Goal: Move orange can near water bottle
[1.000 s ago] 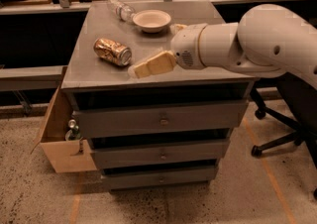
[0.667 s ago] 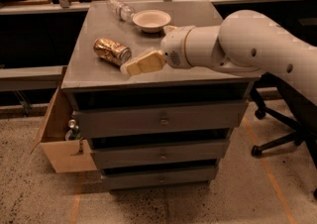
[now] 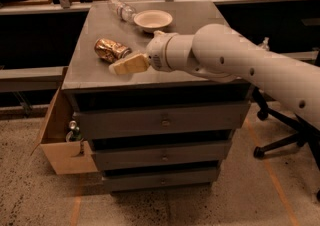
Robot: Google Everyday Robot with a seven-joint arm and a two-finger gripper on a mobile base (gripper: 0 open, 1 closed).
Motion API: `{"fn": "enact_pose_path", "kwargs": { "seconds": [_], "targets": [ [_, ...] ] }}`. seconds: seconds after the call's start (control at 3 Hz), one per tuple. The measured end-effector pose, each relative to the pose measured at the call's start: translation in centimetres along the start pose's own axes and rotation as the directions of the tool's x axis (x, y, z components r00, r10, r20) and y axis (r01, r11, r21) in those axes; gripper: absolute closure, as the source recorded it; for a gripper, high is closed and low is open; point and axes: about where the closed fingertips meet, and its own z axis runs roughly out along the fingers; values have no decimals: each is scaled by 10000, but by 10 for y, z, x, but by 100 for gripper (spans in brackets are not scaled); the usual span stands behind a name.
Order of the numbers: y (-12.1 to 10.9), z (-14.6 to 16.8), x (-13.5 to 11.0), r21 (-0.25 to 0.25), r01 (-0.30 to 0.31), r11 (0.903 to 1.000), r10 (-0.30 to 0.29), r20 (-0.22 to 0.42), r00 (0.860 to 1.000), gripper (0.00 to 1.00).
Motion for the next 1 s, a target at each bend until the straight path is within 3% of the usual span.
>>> {"fn": "enact_pose_path", "kwargs": {
  "seconds": [1.0],
  "targets": [
    [-17, 66, 26, 154, 277, 9995, -276, -34, 9996, 3]
  ]
}}
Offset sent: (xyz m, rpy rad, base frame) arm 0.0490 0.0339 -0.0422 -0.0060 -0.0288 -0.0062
